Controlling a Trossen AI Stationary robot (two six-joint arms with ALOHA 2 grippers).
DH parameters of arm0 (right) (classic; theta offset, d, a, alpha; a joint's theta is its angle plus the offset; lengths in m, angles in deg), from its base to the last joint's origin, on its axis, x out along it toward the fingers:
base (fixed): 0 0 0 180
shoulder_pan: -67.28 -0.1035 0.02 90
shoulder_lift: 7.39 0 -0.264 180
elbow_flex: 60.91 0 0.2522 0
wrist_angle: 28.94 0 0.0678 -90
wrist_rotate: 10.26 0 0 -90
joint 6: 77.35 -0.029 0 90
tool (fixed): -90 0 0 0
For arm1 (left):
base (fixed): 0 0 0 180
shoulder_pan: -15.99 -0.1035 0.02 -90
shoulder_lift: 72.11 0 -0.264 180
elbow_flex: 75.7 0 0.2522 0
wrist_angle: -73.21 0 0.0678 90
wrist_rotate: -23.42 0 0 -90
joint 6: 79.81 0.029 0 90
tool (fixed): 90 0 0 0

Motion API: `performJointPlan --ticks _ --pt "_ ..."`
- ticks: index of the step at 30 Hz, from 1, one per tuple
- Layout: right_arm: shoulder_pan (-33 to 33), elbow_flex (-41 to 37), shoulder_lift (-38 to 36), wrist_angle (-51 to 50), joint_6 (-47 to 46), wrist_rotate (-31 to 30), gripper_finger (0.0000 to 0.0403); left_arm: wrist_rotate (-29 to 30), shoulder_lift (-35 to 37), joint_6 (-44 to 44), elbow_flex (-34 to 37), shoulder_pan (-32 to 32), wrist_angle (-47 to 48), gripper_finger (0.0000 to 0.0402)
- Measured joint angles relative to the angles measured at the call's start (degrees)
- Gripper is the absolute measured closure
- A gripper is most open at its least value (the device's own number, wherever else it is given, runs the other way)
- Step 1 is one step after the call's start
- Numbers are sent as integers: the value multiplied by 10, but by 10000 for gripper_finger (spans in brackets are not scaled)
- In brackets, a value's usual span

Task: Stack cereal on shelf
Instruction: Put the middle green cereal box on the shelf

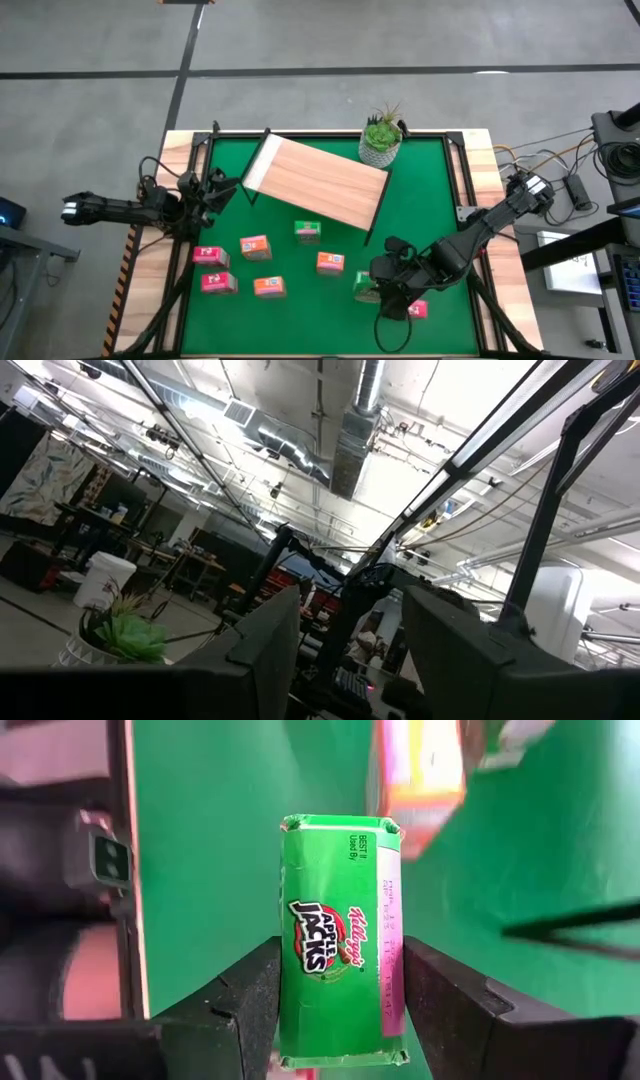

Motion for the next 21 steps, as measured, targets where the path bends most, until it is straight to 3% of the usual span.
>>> performJointPlan --ticks 10,21 --pt "70 85 0 6 97 -58 221 0 0 3 0 0 0 239" --pt "228 132 0 14 248 -62 221 0 0 4 0 0 0 239"
